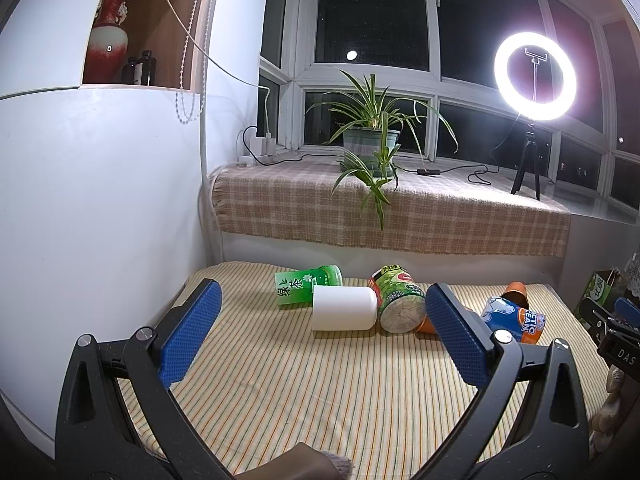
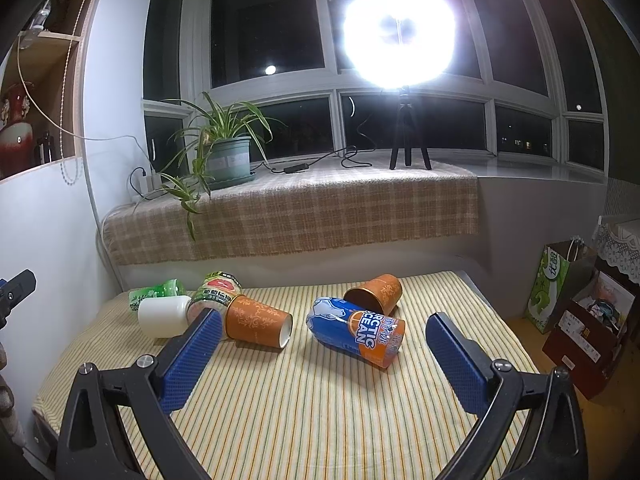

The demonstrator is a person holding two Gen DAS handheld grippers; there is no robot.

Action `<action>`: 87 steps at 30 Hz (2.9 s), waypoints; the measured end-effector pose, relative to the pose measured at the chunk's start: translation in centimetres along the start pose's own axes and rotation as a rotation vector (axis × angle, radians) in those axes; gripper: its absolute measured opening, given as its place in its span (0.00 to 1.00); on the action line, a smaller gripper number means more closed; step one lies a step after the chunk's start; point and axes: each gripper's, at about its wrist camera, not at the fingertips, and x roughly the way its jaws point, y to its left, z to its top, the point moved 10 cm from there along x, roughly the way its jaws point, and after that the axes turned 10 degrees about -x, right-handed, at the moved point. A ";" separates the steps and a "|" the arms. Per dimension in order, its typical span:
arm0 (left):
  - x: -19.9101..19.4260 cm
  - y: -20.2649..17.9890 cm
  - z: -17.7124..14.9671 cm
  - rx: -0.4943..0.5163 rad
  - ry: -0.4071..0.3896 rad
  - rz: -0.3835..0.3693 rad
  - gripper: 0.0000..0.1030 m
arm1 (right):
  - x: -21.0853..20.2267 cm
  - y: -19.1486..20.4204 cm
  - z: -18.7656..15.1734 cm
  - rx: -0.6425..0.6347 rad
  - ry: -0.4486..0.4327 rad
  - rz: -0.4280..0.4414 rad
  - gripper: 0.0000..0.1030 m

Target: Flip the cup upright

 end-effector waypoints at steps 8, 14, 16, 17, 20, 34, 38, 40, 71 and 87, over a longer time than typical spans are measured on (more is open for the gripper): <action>0.0 0.0 0.0 0.000 -0.001 0.000 1.00 | 0.0 0.0 0.0 0.002 0.001 -0.001 1.00; 0.0 0.0 0.0 0.001 -0.002 0.001 1.00 | 0.1 0.0 -0.1 0.002 0.002 0.000 1.00; 0.0 0.0 0.0 0.000 -0.001 0.000 1.00 | 0.1 0.0 -0.1 0.003 0.001 0.000 1.00; 0.0 0.0 0.0 0.000 0.000 0.000 1.00 | 0.1 0.0 -0.1 0.002 0.002 0.000 1.00; 0.0 0.0 0.0 0.000 0.000 0.000 1.00 | 0.1 0.0 -0.1 0.003 0.002 0.000 1.00; 0.0 0.0 -0.1 0.001 -0.001 0.001 1.00 | 0.2 0.0 -0.1 0.004 0.004 0.002 1.00; -0.3 0.7 0.3 -0.002 0.001 0.007 1.00 | 0.1 0.1 -0.3 0.001 0.005 0.003 1.00; -0.3 1.0 0.3 -0.003 0.004 0.009 1.00 | 0.1 0.3 -0.4 -0.003 0.005 0.004 1.00; 1.6 10.4 -3.0 -0.055 0.110 0.143 1.00 | 7.3 13.4 6.1 -0.346 0.031 0.370 0.95; 2.3 14.7 -4.2 -0.079 0.164 0.195 1.00 | 15.1 28.9 1.8 -0.946 0.291 0.721 0.85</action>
